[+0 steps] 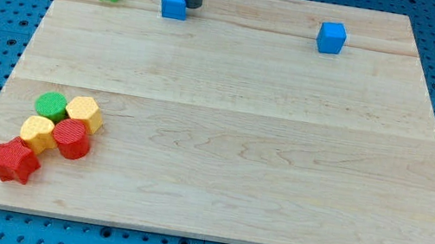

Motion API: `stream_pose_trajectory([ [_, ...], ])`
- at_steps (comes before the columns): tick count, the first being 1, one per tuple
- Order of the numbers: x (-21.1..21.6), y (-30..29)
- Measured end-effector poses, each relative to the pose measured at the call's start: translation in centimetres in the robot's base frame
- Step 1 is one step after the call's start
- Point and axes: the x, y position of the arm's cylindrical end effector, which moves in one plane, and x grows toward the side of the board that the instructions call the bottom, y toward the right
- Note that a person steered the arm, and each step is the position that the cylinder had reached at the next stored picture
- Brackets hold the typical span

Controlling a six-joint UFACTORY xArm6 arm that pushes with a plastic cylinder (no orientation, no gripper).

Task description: Move the blue cube to the left side

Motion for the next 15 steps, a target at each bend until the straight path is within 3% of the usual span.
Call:
stream_pose_trajectory([
  [2, 3.1, -6.1],
  [3, 3.4, -3.8],
  [4, 1.0, 3.5],
  [5, -2.6, 15.2],
  [6, -2.9, 26.5],
  [7, 1.1, 27.4],
  [8, 5.2, 22.1],
  [9, 5.6, 22.0],
  [11, 4.4, 13.9],
  [12, 6.1, 5.1],
  [14, 3.9, 3.9],
  [15, 4.4, -2.6],
])
